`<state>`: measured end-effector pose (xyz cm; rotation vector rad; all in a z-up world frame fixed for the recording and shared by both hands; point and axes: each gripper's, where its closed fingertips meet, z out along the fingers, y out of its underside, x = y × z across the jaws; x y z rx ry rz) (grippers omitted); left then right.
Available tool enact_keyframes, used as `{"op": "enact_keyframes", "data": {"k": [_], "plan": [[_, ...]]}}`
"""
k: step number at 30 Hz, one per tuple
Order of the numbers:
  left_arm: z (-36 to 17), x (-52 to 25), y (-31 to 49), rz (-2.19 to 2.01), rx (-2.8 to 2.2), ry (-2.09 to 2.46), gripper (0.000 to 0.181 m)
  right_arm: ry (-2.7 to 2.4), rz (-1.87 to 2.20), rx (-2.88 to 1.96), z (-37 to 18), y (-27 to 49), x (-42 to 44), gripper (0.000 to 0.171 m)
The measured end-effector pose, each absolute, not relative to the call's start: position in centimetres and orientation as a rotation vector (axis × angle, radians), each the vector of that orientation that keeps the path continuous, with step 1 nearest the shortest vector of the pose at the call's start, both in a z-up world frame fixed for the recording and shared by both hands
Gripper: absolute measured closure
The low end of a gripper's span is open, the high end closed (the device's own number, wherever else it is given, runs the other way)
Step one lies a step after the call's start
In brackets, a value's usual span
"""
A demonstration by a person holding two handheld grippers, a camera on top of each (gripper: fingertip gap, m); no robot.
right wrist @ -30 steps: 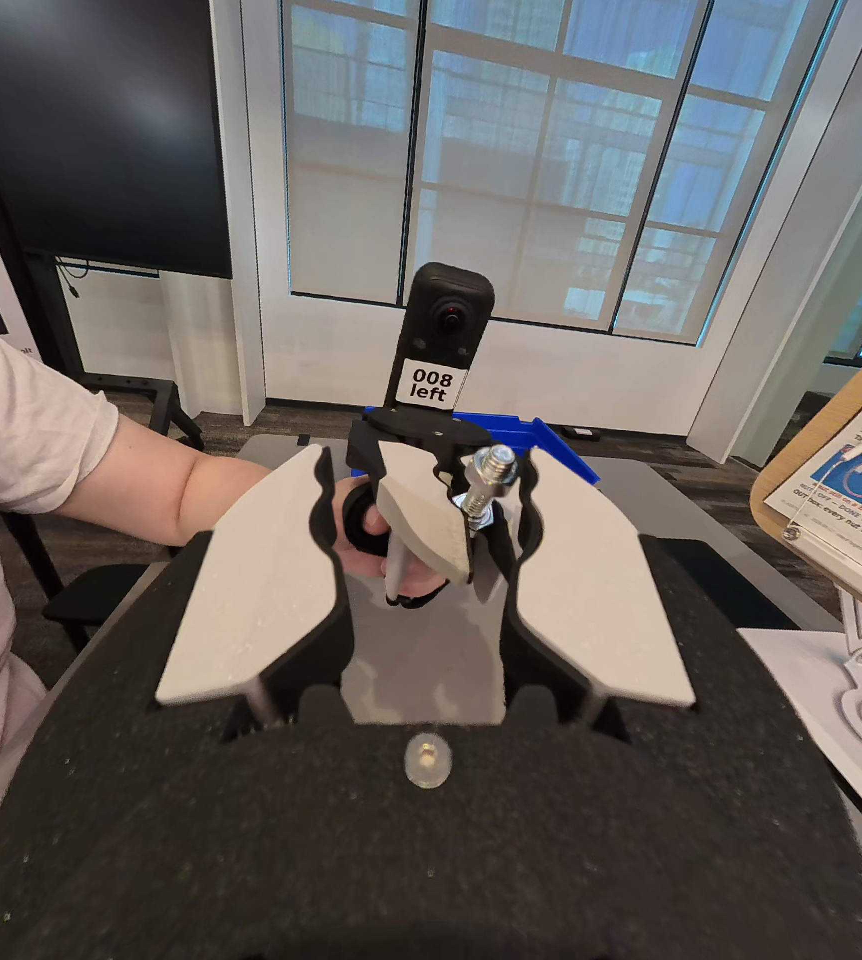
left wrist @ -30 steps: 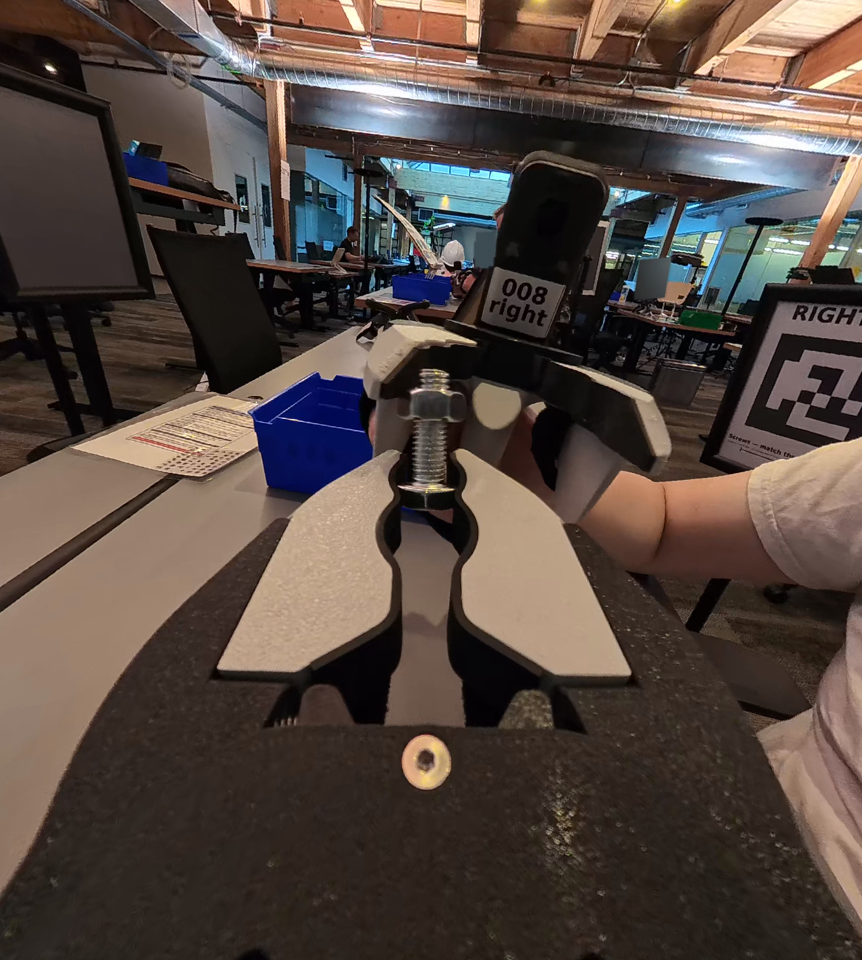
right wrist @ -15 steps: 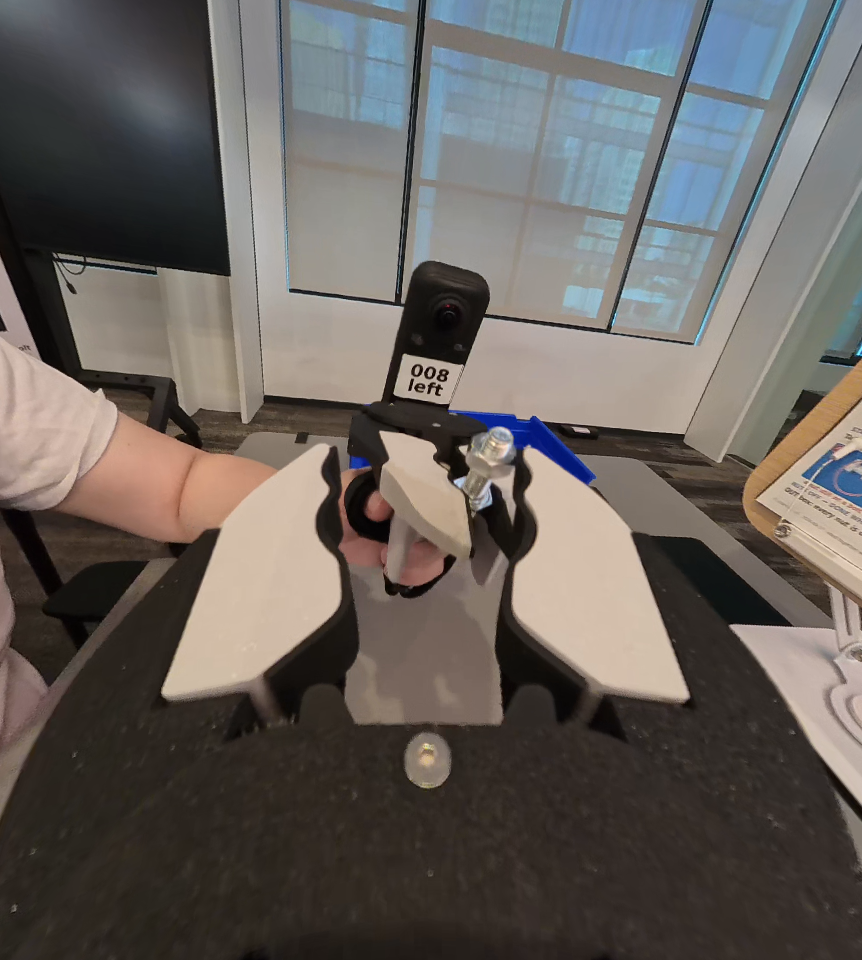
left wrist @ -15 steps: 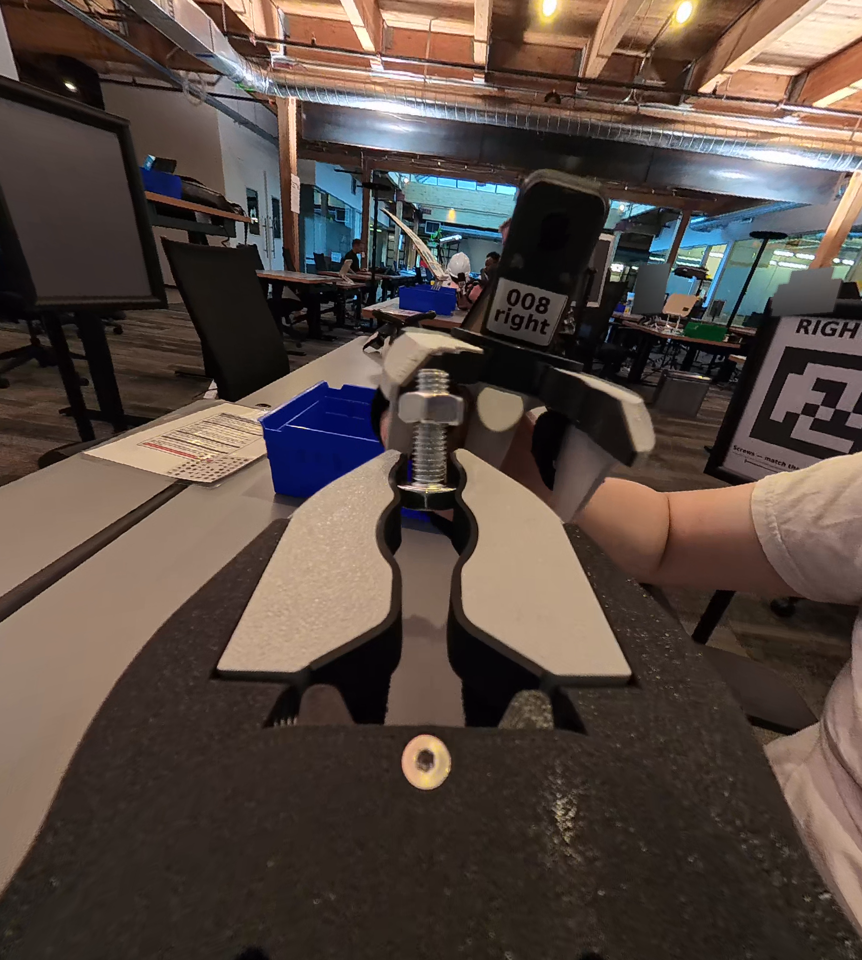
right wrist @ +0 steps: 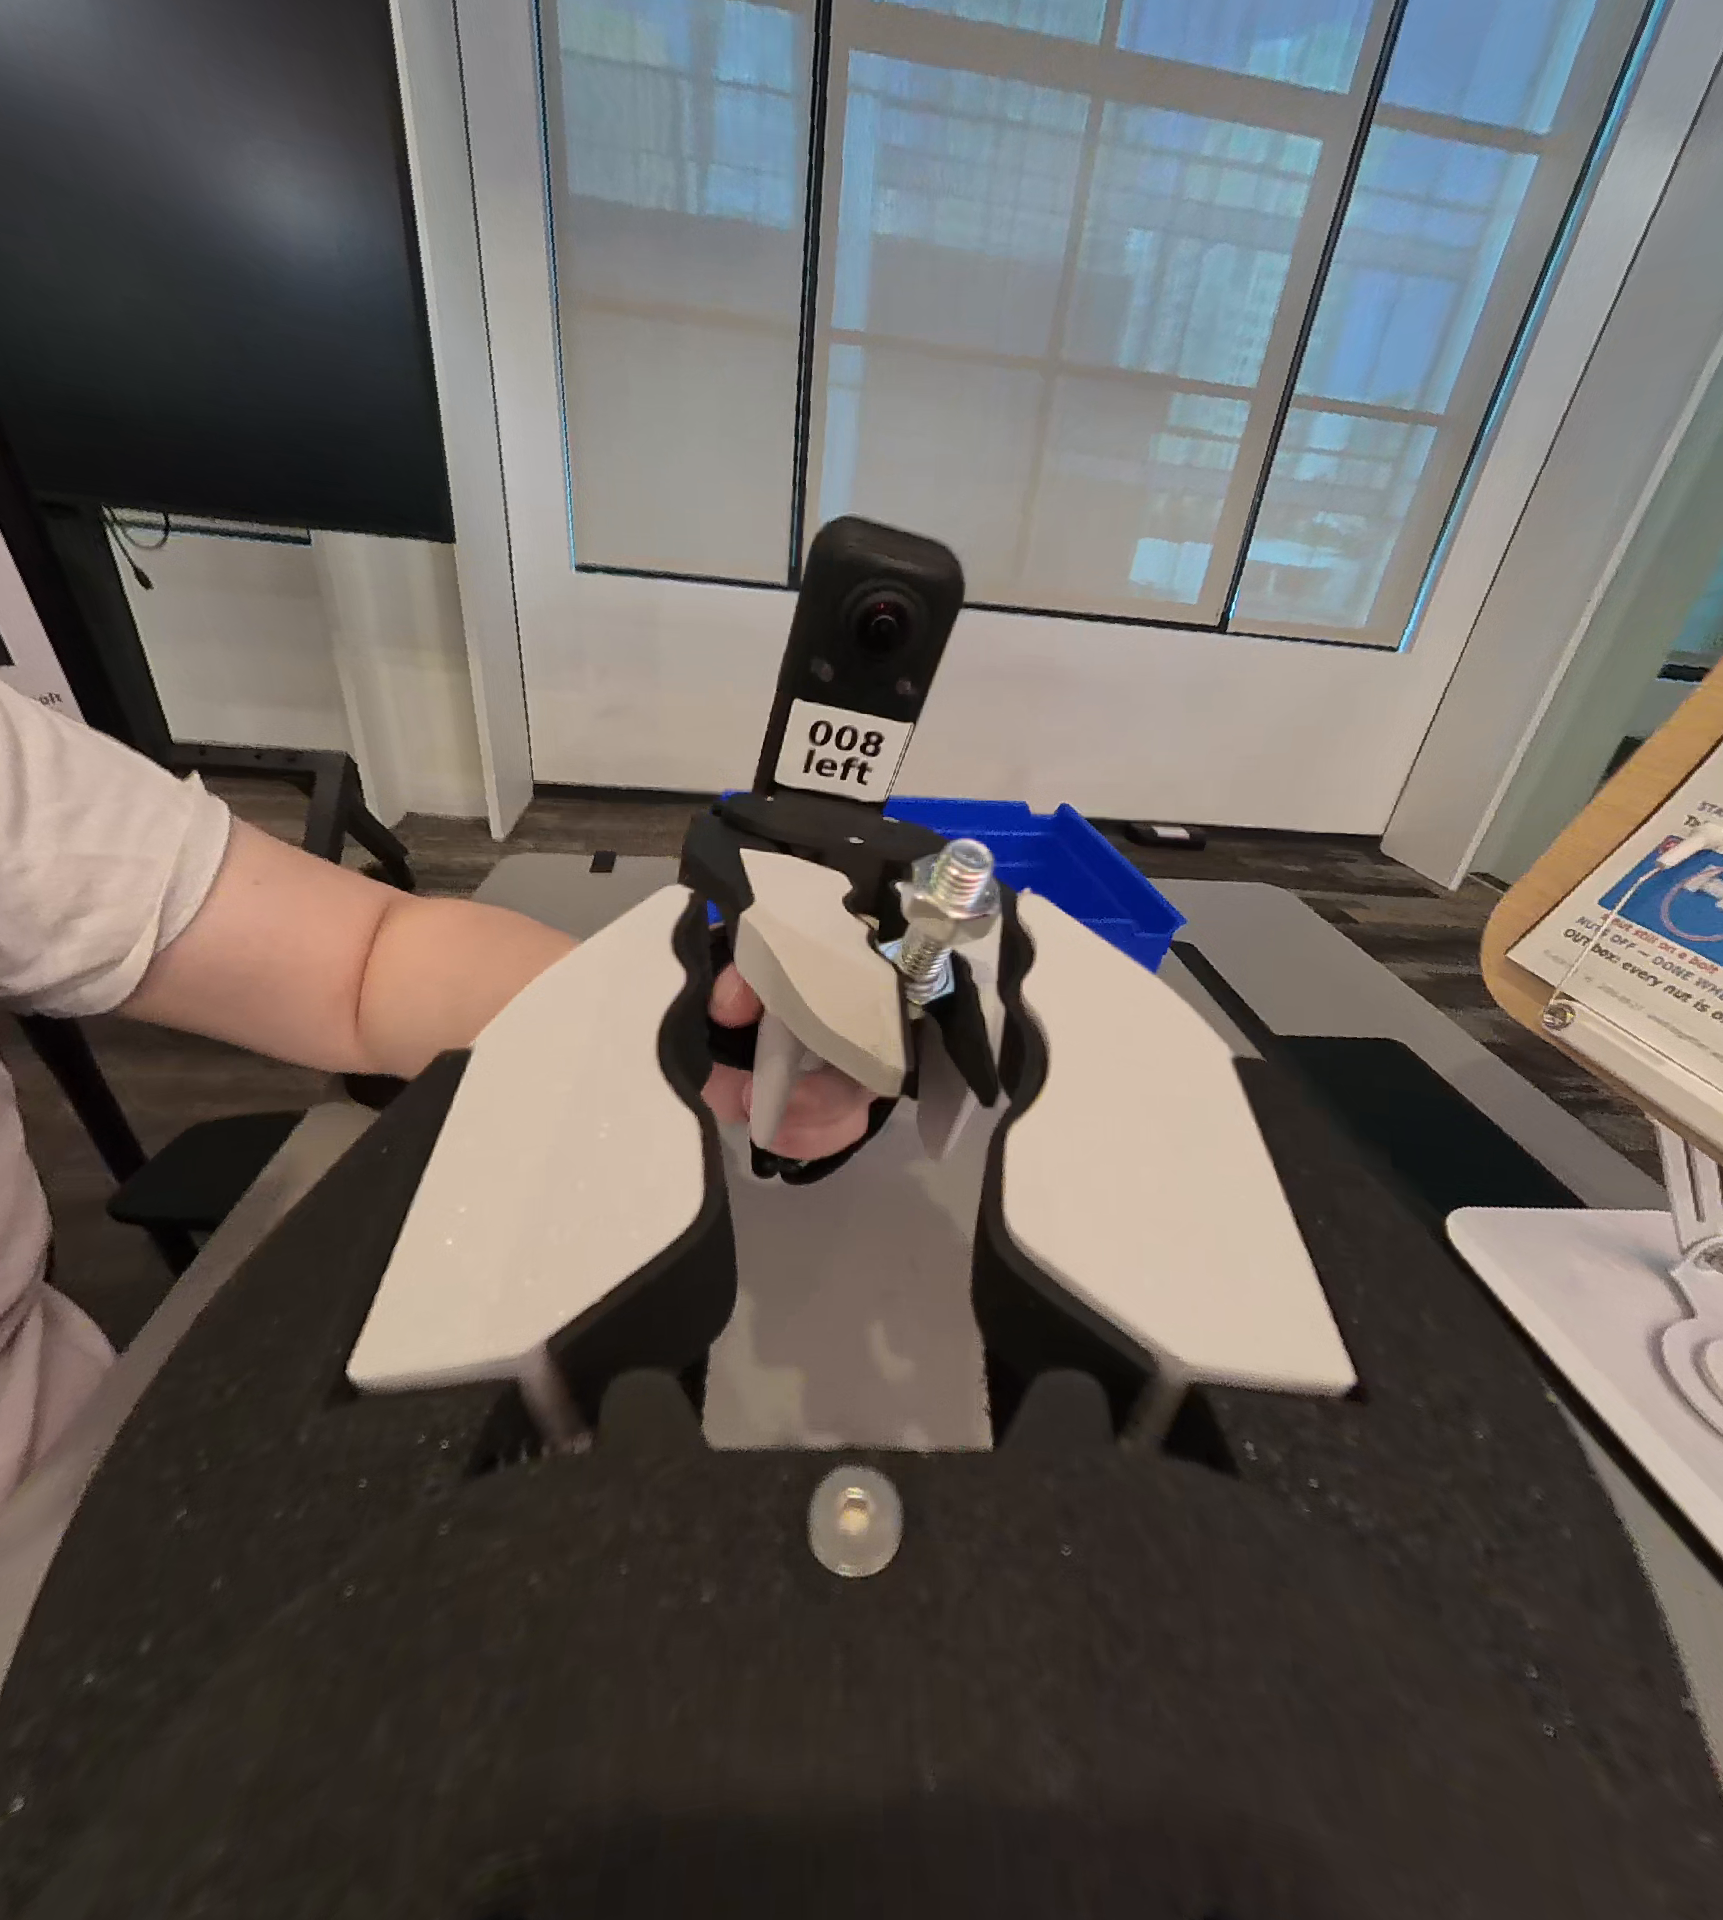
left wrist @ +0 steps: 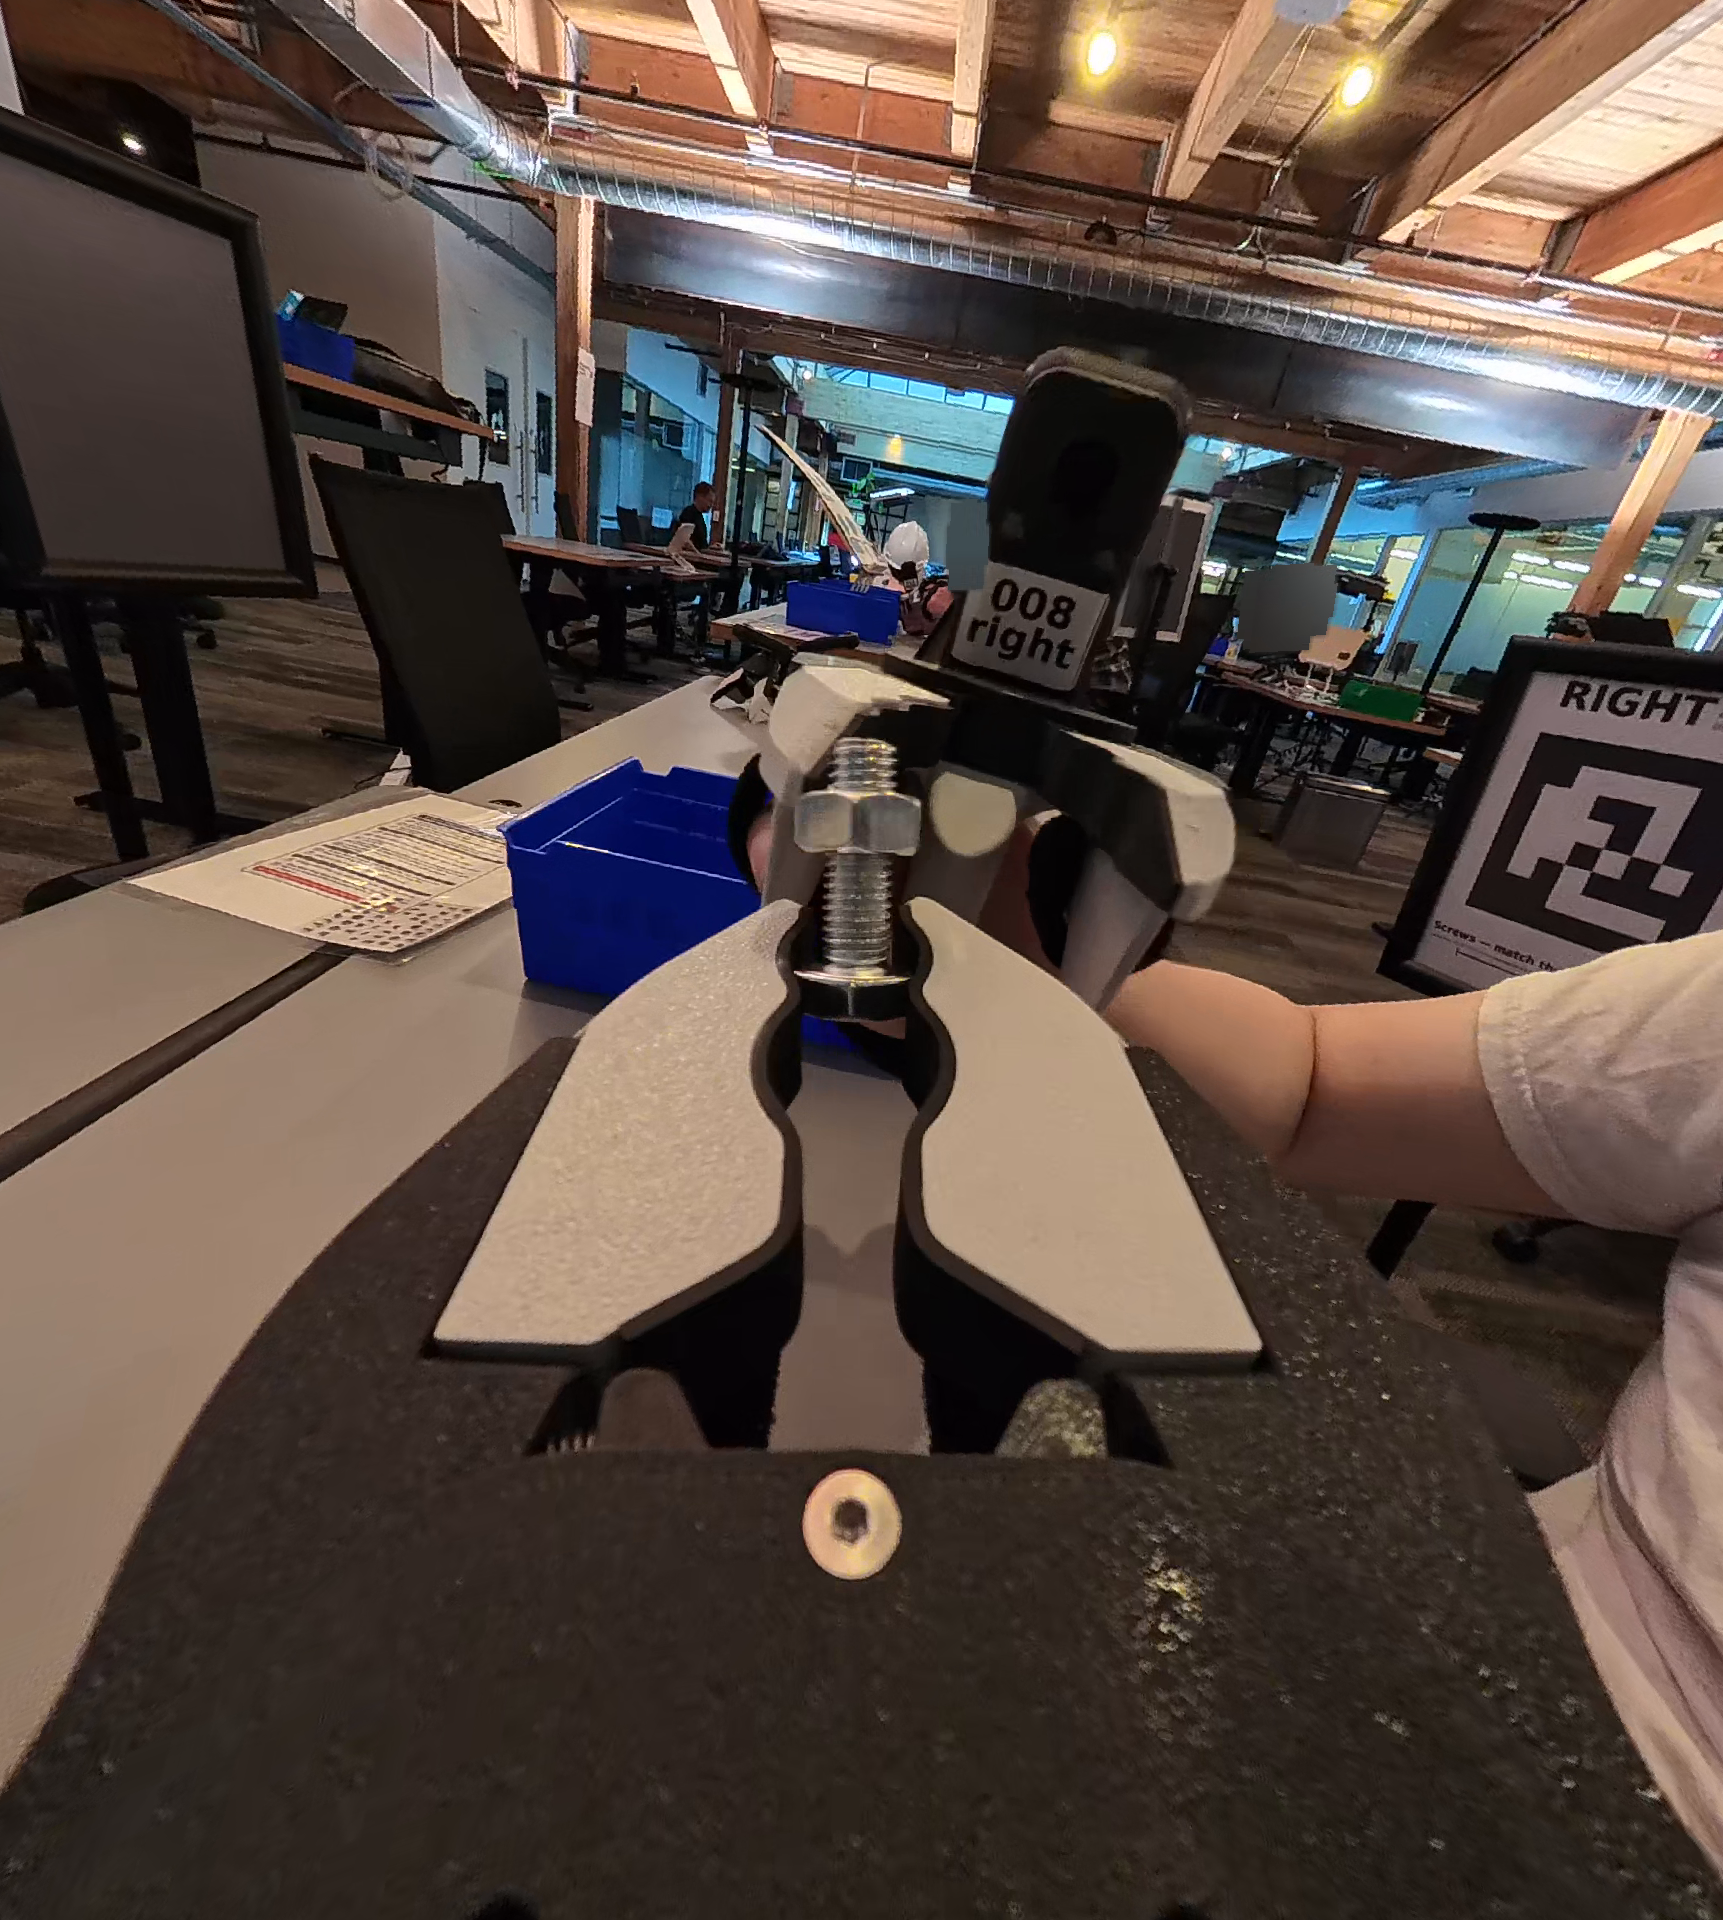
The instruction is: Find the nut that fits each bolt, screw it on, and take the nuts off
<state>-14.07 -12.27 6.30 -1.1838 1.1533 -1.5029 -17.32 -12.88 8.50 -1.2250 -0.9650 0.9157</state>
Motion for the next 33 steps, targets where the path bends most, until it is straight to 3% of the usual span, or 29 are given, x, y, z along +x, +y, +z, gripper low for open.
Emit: {"op": "enact_keyframes", "data": {"k": [5,10,13,18,22,26,33], "plan": [[6.1,-13.8,-12.7,-1.513,-1.182,1.177,0.167,-0.924,0.931,-1.213,8.7,-12.7,-17.7,0.106],[6.2,-14.0,-12.3,-1.496,-1.186,1.16,0.168,-0.977,0.912,-1.218,8.3,-13.2,-18.1,0.106],[6.6,-14.4,-11.9,-1.495,-1.185,1.138,0.168,-0.974,0.945,-1.214,8.6,-13.2,-17.3,0.121],[6.2,-13.9,-12.6,-1.494,-1.181,1.174,0.168,-0.92,0.939,-1.213,8.6,-12.6,-17.6,0.106],[6.1,-13.8,-12.6,-1.481,-1.181,1.177,0.168,-0.975,0.93,-1.202,8.4,-13.4,-18.4,0.105],[6.7,-14.4,-12.0,-1.487,-1.178,1.143,0.168,-0.974,0.932,-1.206,8.6,-13.3,-17.6,0.117],[6.1,-13.8,-12.9,-1.486,-1.176,1.187,0.168,-0.941,0.938,-1.196,8.7,-13.2,-18.2,0.108]]}}
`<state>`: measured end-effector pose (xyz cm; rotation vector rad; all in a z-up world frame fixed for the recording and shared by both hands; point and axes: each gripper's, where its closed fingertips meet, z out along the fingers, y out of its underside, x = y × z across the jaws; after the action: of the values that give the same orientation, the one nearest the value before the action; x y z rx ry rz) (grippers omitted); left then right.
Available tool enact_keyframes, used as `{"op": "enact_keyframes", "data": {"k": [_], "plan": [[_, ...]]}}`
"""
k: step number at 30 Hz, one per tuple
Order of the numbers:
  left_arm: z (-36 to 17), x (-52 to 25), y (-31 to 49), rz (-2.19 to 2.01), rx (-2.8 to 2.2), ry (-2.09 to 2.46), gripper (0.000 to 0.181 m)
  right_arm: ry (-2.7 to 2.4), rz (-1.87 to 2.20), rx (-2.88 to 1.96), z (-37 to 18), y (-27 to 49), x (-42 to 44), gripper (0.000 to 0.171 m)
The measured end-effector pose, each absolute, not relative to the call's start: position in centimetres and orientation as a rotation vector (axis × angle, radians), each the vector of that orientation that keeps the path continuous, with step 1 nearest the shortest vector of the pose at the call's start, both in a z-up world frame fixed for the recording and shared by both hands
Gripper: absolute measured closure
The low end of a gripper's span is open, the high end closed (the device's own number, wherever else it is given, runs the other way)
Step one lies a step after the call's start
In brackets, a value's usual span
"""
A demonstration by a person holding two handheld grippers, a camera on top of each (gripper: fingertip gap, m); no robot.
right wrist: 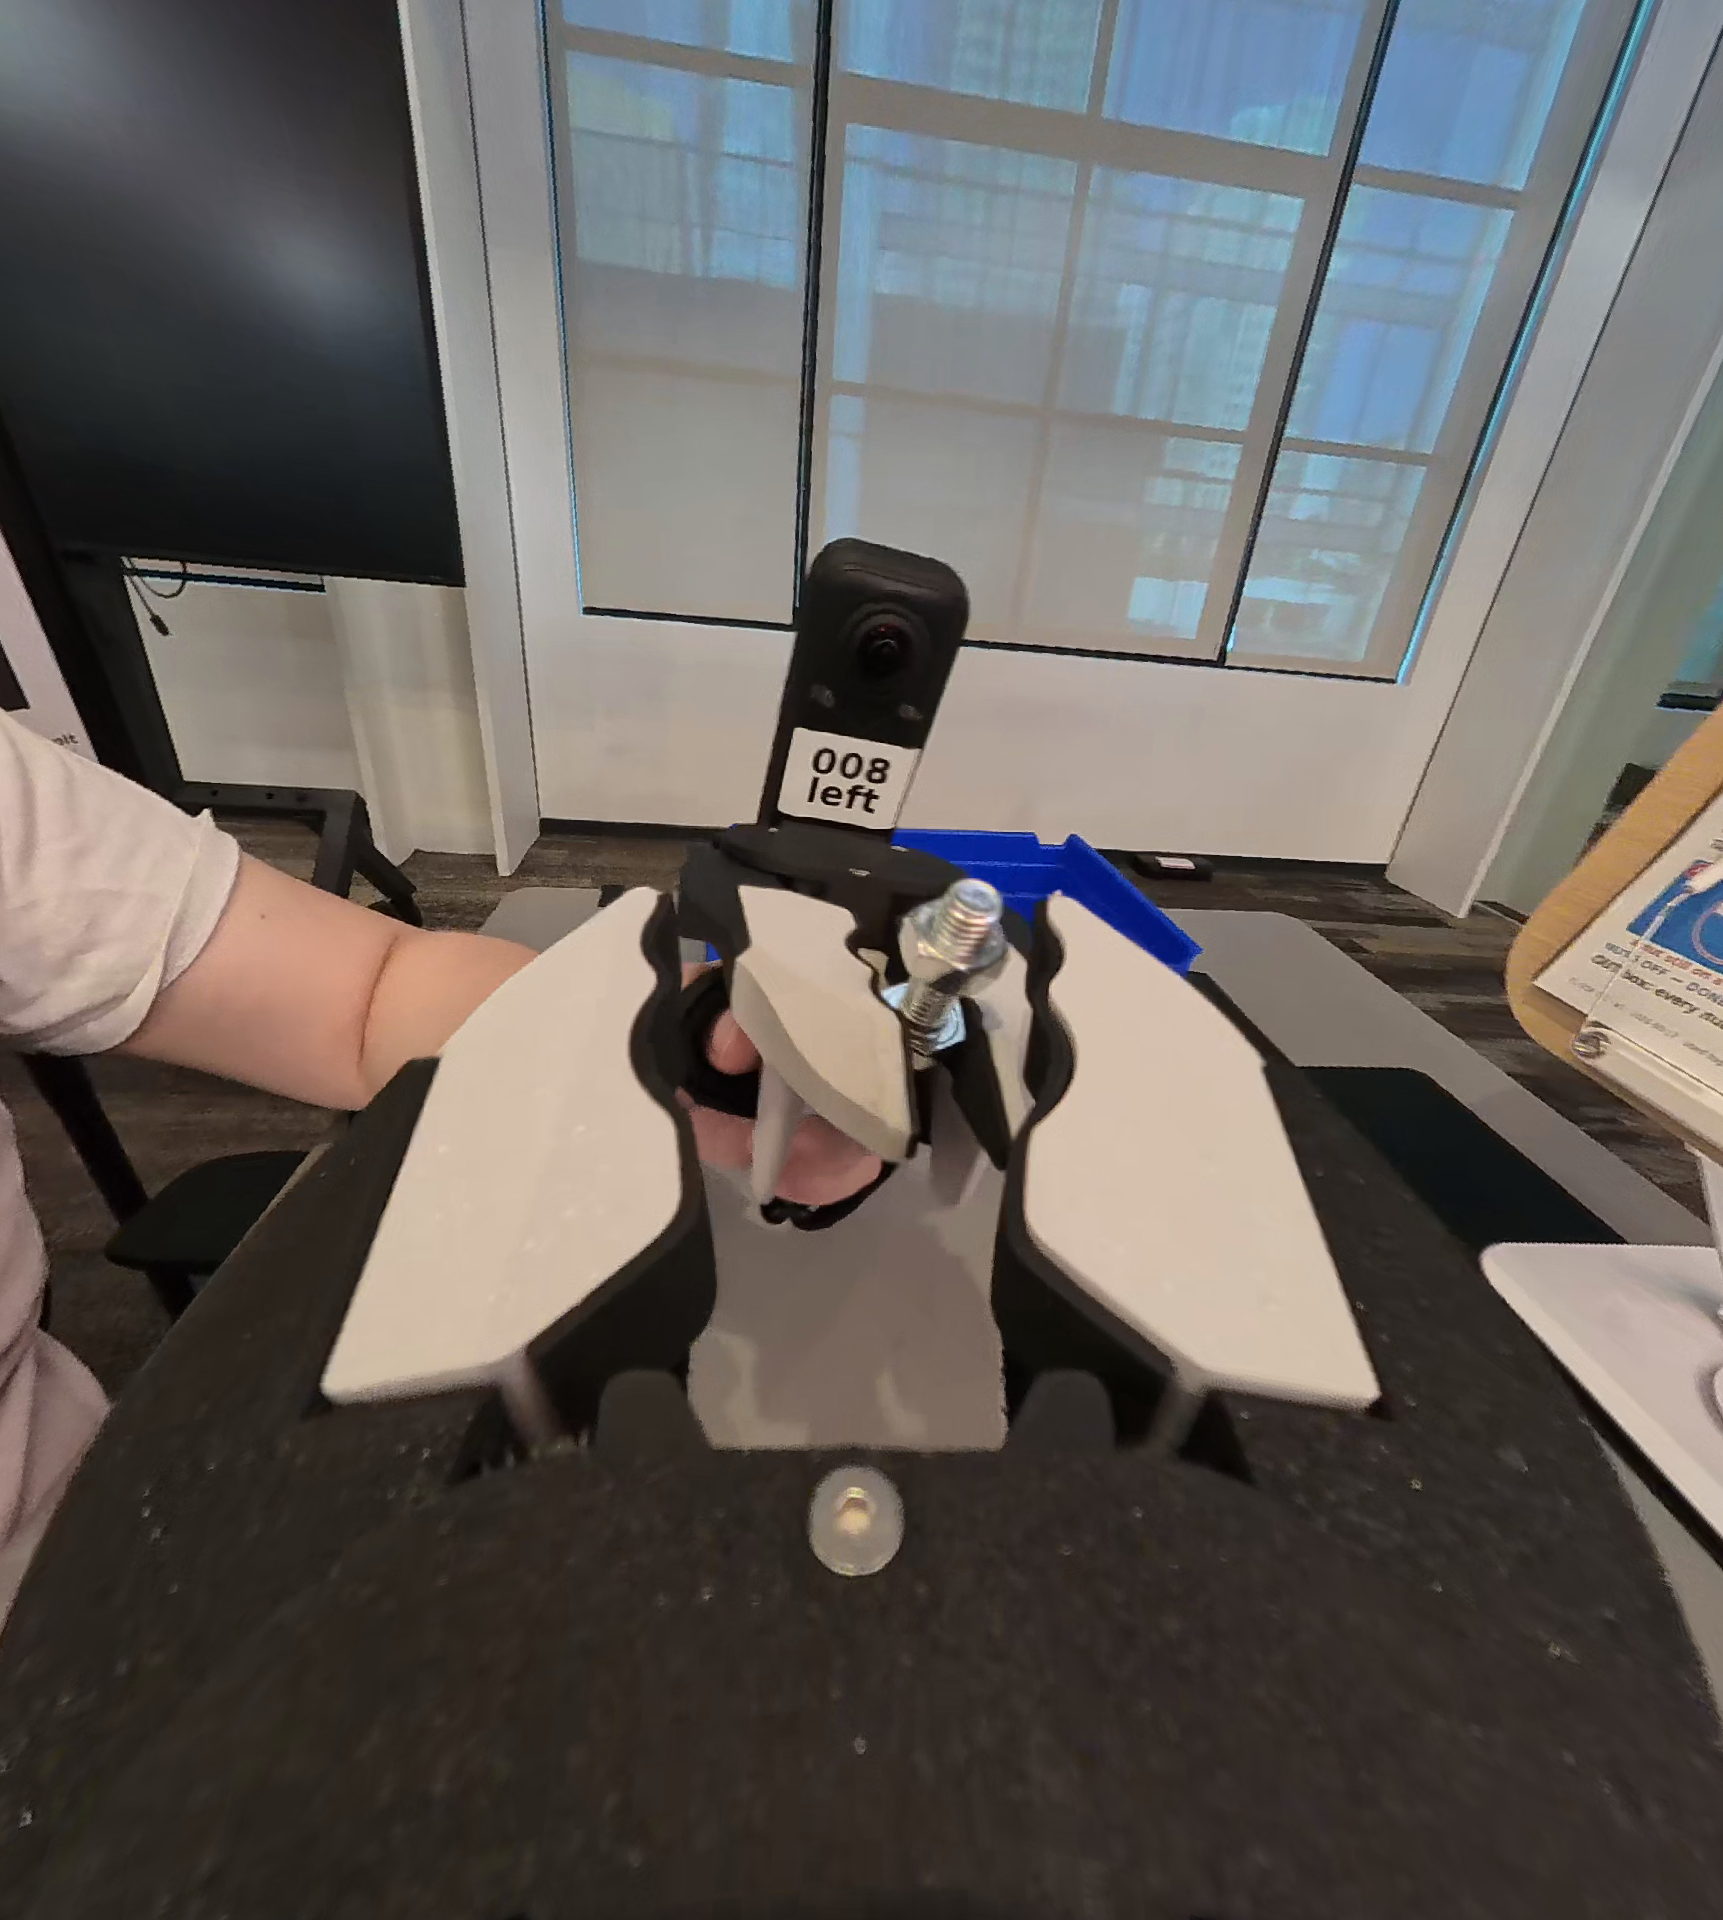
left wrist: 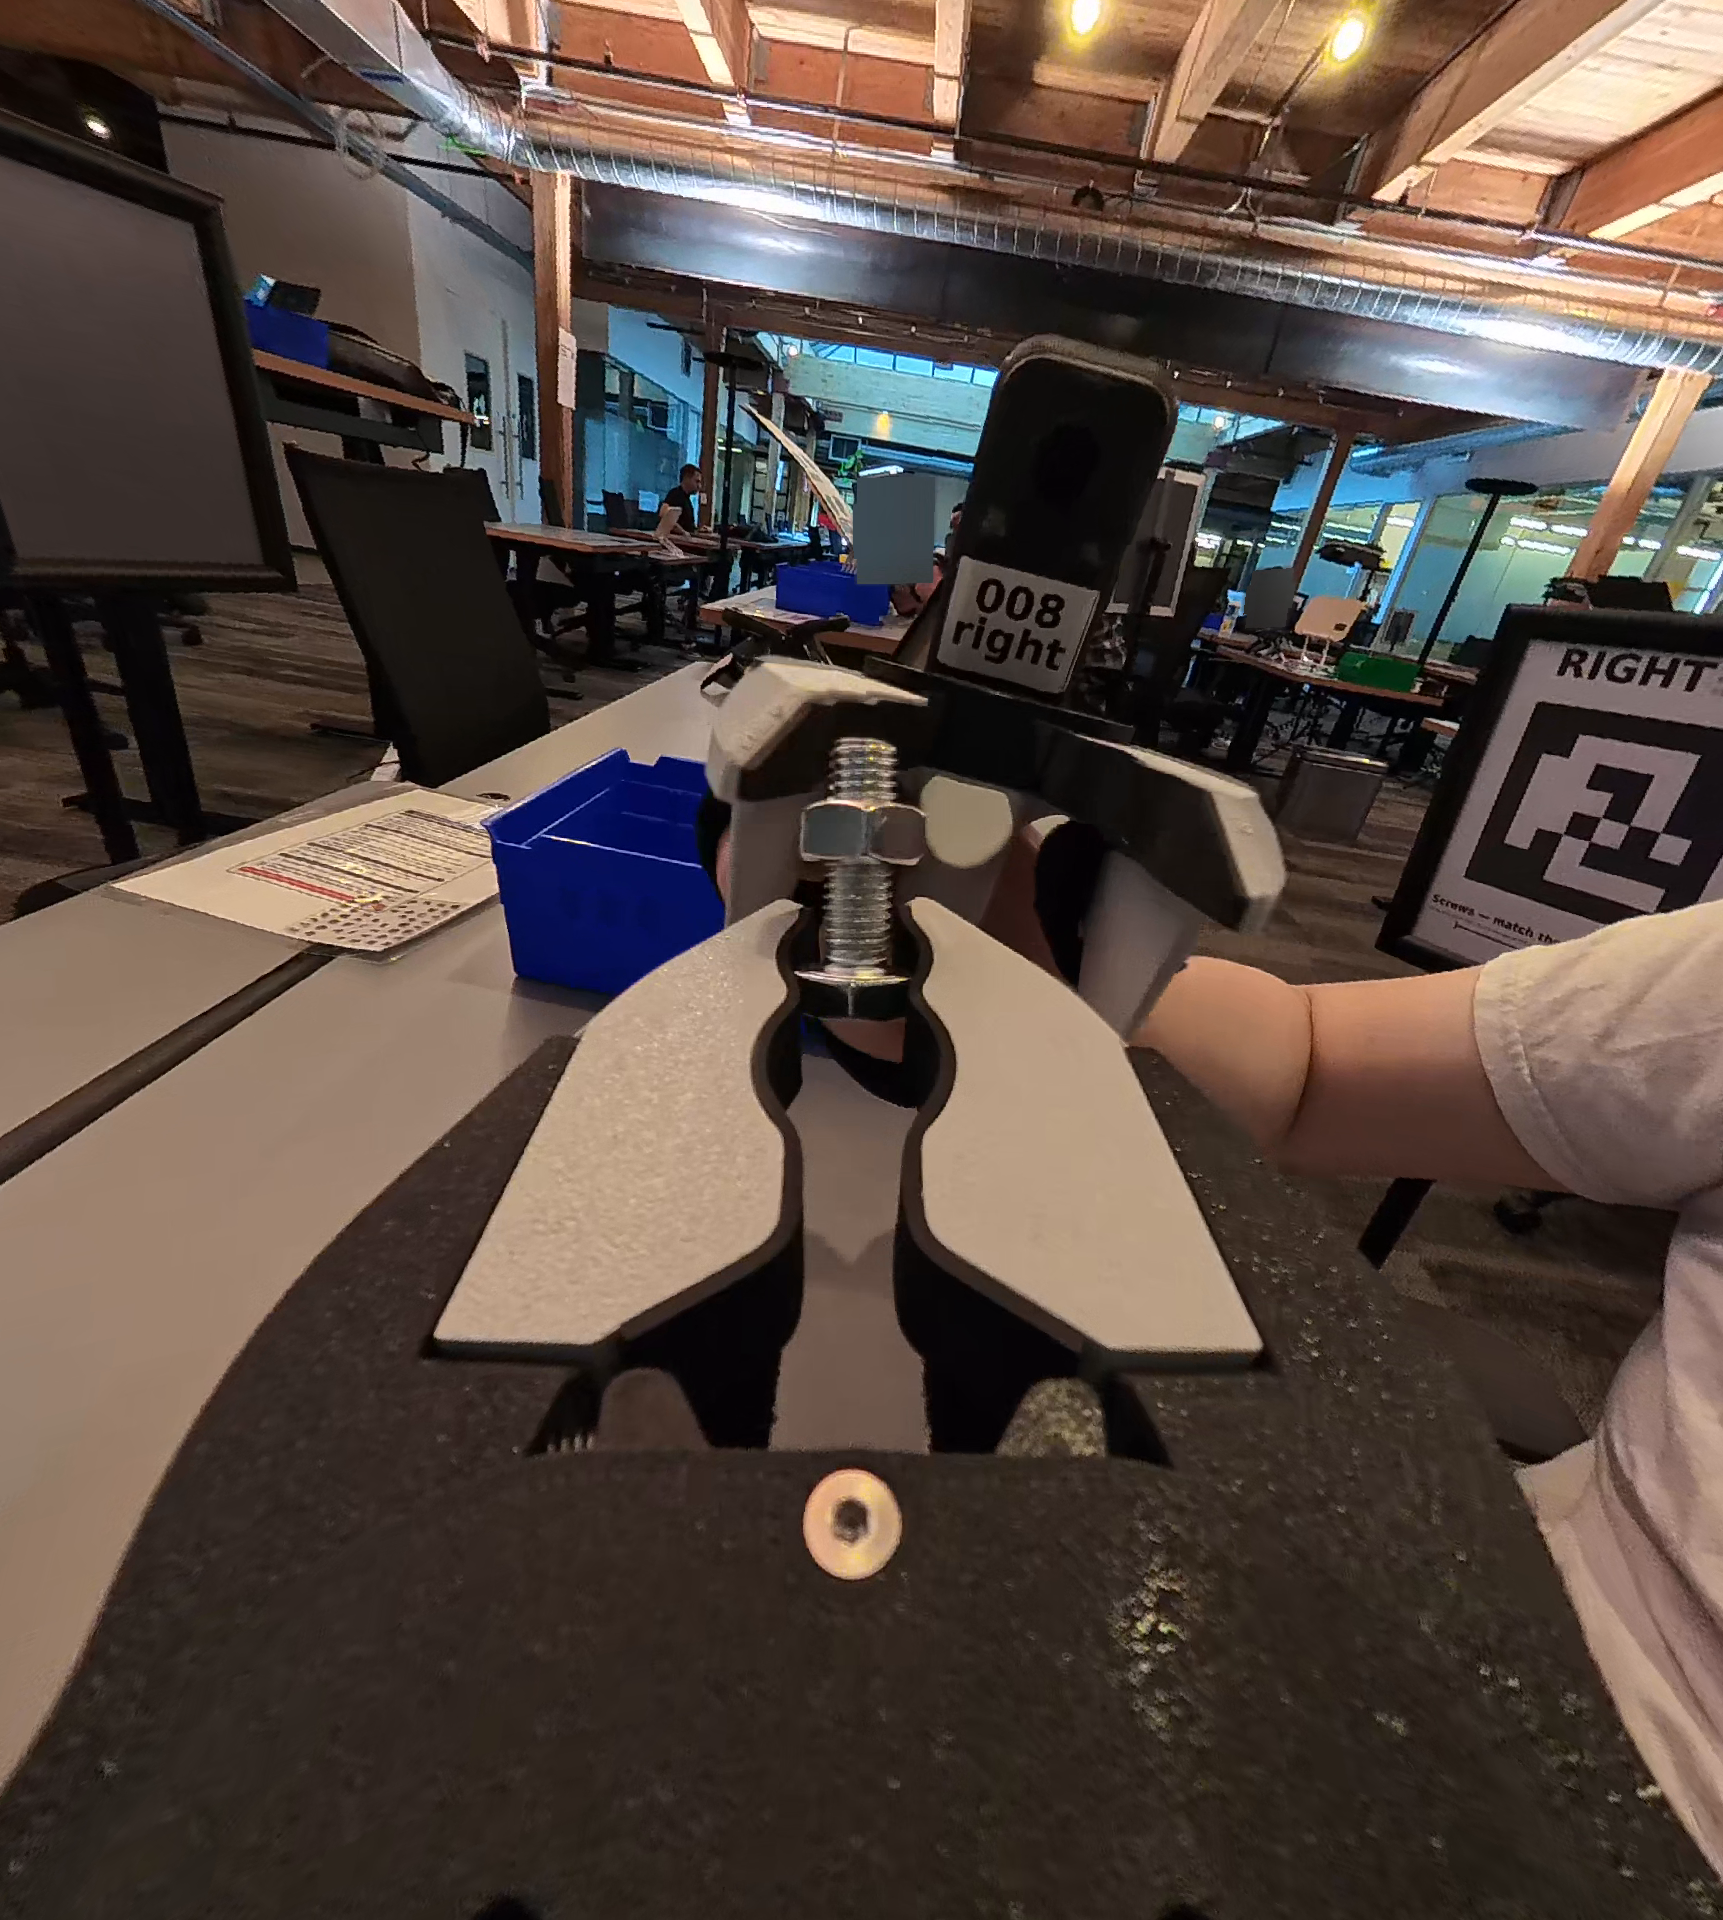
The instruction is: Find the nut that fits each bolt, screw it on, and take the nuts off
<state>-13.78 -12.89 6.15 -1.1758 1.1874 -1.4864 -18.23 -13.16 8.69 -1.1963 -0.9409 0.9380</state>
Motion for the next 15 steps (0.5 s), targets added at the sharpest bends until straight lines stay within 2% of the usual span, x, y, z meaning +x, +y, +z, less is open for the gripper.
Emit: {"op": "enact_keyframes", "data": {"k": [2,7,15], "plan": [[6.2,-13.9,-12.8,-1.487,-1.175,1.182,0.168,-0.97,0.935,-1.196,8.5,-13.4,-18.4,0.106],[6.7,-14.3,-12.4,-1.493,-1.17,1.158,0.168,-0.949,0.96,-1.195,8.9,-13.2,-17.4,0.12],[6.4,-14.1,-12.6,-1.486,-1.172,1.174,0.168,-0.961,0.937,-1.186,8.9,-13.5,-18.3,0.108]]}}
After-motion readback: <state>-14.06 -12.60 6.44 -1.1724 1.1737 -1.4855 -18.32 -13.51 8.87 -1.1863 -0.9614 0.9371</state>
